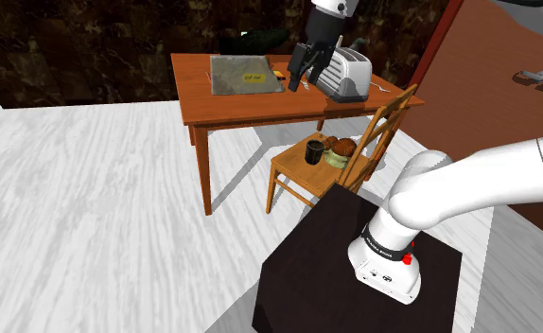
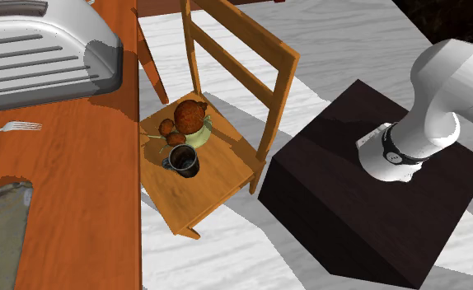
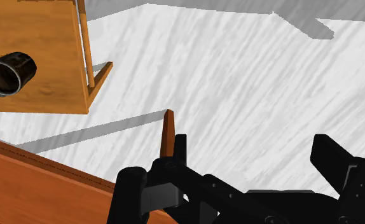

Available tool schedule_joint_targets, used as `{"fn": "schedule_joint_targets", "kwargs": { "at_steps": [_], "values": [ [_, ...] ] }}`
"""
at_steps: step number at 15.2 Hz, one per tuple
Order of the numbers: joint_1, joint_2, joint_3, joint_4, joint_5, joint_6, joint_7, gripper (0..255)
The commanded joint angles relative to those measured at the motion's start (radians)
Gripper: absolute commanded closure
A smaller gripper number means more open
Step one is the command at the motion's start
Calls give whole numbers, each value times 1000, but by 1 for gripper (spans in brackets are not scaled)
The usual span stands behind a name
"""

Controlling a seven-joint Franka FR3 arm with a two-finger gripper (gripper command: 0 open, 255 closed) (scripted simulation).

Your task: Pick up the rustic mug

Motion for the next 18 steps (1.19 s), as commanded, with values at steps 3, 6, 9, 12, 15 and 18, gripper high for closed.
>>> {"fn": "schedule_joint_targets", "kwargs": {
  "at_steps": [3, 6, 9, 12, 15, 18],
  "values": [
    [-10, 1, -24, -50, -17, 46, -34, 0],
    [-26, 12, -62, -117, -44, 118, -85, 0],
    [-44, 35, -101, -175, -71, 194, -135, 0],
    [-64, 72, -142, -222, -98, 273, -185, 0],
    [-84, 122, -184, -259, -124, 356, -236, 0],
    [-102, 185, -227, -283, -147, 442, -286, 0]
  ]
}}
